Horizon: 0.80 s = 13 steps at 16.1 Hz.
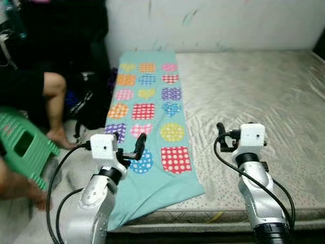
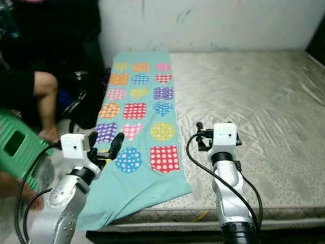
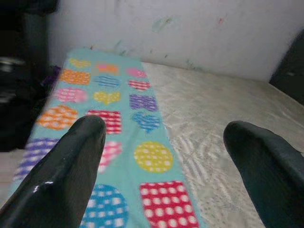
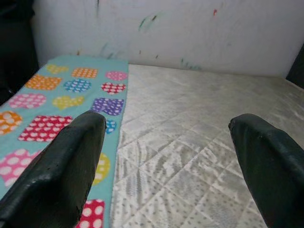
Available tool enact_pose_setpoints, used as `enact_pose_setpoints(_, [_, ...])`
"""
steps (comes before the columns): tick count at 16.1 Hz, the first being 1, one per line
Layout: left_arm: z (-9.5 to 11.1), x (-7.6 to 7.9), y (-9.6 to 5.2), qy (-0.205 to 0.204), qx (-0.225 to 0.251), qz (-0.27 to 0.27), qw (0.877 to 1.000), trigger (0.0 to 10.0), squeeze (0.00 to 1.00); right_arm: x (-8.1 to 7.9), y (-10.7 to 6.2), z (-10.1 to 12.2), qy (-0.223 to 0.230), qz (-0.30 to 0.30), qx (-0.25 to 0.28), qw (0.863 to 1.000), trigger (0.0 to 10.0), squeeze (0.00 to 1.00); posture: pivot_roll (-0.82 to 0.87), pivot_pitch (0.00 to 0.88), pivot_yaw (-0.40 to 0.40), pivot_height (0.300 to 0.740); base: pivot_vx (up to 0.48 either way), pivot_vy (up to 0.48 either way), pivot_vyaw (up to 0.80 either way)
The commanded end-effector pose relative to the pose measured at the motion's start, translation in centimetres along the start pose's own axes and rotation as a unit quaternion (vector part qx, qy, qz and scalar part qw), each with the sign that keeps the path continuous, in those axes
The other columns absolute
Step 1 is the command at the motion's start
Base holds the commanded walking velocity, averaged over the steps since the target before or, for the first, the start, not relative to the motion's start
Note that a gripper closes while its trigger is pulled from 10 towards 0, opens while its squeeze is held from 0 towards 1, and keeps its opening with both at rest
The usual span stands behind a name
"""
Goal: Clean up the room
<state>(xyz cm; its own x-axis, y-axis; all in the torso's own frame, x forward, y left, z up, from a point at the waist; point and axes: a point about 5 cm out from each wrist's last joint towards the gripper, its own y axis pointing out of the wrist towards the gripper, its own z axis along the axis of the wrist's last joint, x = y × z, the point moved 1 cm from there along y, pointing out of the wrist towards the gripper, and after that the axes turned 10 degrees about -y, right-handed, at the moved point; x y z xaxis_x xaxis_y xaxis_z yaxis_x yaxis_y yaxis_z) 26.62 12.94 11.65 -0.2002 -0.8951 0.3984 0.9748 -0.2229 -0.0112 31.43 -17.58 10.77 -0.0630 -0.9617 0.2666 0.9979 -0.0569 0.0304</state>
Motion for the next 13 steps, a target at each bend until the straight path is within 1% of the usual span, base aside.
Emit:
enact_pose_setpoints(1, [0.2,-0.4,-0.2,0.007,0.0,0.009,1.0,10.0,0.0,-0.5,0.2,0.3,0.004,0.006,0.005,1.0,10.0,0.0,-0.12,0.0,0.026,0.74,0.0,0.0,0.0])
enact_pose_setpoints(5, [0.1,-0.4,-0.2,0.008,-0.004,0.011,1.0,10.0,0.0,-0.4,0.2,0.3,0.004,0.004,0.005,1.0,10.0,0.0,-0.11,0.0,0.027,0.74,0.0,0.0,0.0])
enact_pose_setpoints(12, [-0.8,-0.9,-0.5,0.01,-0.029,0.019,0.999,10.0,0.0,-0.1,0.0,-0.1,0.003,0.005,-0.001,1.0,10.0,0.0,-0.11,0.0,0.025,0.74,0.0,0.0,0.0])
enact_pose_setpoints(13, [-1.0,-0.8,-0.6,0.011,-0.038,0.019,0.999,10.0,0.0,-0.2,0.0,-0.1,0.006,0.007,-0.004,1.0,10.0,0.0,-0.11,0.0,0.023,0.74,0.0,0.0,-0.8])
